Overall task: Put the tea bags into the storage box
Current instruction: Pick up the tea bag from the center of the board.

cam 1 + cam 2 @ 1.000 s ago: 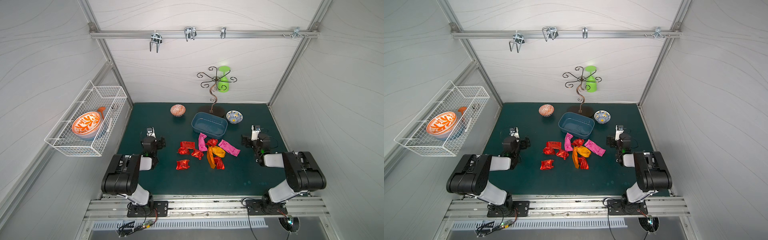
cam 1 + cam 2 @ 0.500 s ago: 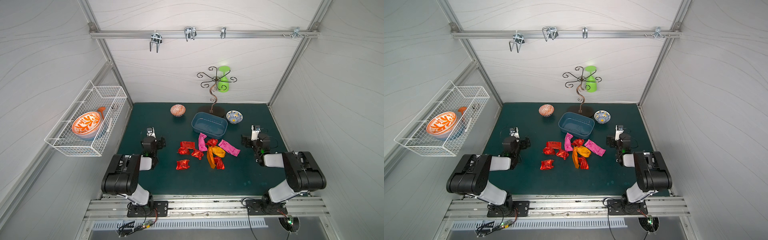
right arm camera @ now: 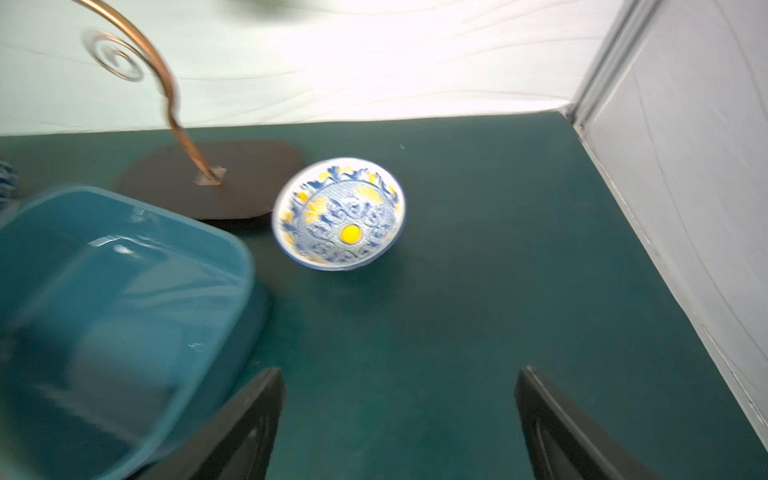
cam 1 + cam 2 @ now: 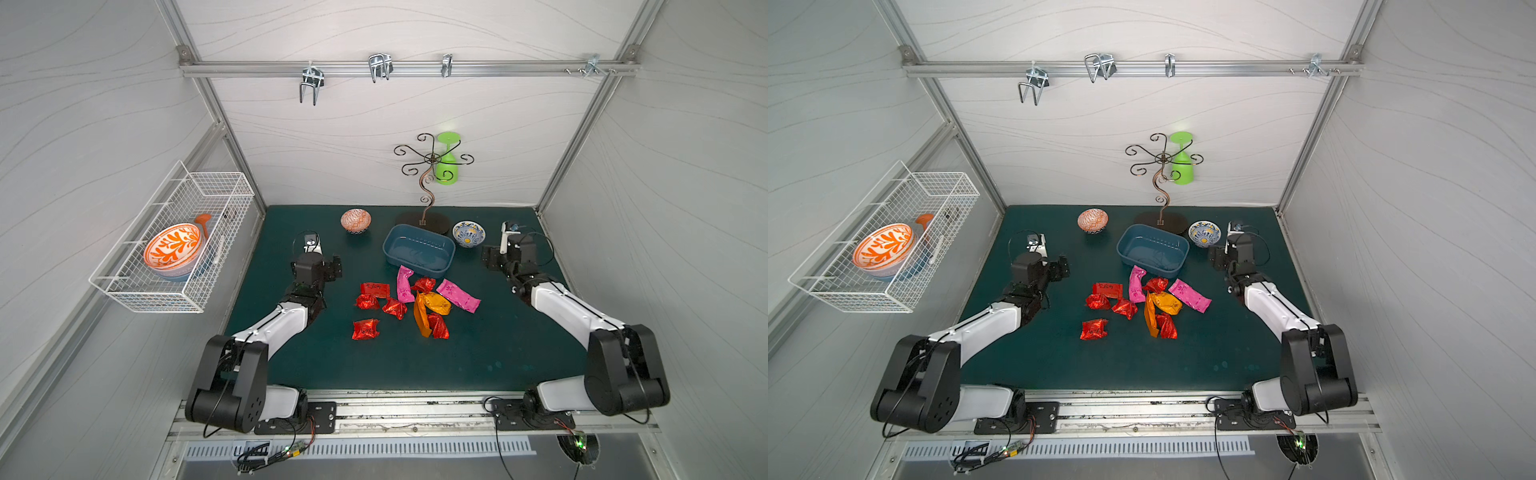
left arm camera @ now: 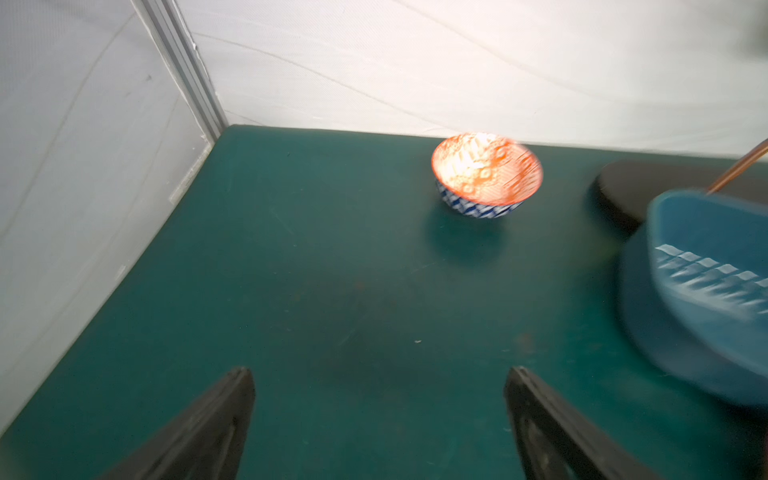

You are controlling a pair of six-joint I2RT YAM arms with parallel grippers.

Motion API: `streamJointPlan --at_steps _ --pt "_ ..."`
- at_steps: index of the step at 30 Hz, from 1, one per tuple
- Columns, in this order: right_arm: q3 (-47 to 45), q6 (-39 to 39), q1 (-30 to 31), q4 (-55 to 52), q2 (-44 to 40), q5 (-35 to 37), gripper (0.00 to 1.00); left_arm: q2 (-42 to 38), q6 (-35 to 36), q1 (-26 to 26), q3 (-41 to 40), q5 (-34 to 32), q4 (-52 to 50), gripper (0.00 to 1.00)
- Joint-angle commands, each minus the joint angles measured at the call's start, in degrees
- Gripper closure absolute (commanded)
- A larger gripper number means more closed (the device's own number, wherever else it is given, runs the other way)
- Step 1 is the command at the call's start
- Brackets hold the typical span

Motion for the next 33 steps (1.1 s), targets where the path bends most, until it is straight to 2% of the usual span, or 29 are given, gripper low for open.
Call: streamJointPlan --at_steps 1,6,10,13,19,25,33 --pt "3.6 9.4 1.8 -26.5 -2.3 -2.7 0.13 -3.1 -13.9 -0.3 3.8 -1.1 -15.4 0.03" --pt "-2.4 18.9 1.8 -32.9 -11.3 -12.7 0.17 -6.9 -25.4 -1.6 4.5 12.4 -24.4 0.12" --pt "-10.2 25.0 1.1 -29.9 -17.5 -20.9 0.21 -7.8 -32.1 -3.6 2.0 19.8 -24.5 0.15" --pt "-13.7 27.5 0.1 -25.1 -16.7 -27.4 0.26 -7.5 -33.1 -4.8 1.0 24.1 -23.9 0.18" --pt "-19.3 35.1 -5.3 -12.4 -10.1 -35.8 0.37 -7.0 -29.3 -5.1 4.3 23.4 -30.4 0.18" --pt "-18.9 34.8 -6.6 -7.7 -3.0 -36.1 0.43 -8.5 -28.7 -5.1 4.0 22.0 -30.0 0.18" --pt "-21.2 36.9 -6.8 -0.4 0.5 -36.3 0.56 -8.5 -29.1 -5.1 3.1 21.8 -28.7 0.18"
